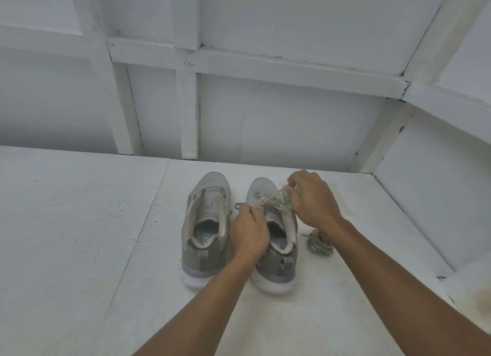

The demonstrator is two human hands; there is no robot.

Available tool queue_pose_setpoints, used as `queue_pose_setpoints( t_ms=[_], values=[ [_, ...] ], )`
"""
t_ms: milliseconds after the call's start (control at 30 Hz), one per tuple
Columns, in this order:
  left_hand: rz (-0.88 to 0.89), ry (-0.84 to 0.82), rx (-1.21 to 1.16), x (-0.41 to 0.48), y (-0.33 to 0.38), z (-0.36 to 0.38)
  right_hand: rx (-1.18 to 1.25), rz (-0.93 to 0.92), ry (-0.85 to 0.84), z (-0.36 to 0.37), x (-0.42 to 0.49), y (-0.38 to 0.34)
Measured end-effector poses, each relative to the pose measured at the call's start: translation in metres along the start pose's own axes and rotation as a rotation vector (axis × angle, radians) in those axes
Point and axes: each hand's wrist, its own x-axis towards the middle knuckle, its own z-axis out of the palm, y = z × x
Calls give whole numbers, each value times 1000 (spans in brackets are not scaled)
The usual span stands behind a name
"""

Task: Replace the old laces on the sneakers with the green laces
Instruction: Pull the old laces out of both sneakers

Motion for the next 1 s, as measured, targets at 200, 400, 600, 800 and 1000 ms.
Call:
queue_pose_setpoints(
  t_ms=[200,400,600,800,1000],
  values=[
    [2,6,-11,1,-2,2,197,-126,-127,3,-6,-14],
    [6,35,-92,0,-2,2,12,-191,-149,14,-5,-15],
    [47,69,-101,2,-6,6,19,14,31,-8,5,0],
    [89,63,-123,5,-10,9,42,-190,-167,12,-11,-23],
    [74,52,-136,6,-11,9,-48,-135,9,1,1,-9]
  ],
)
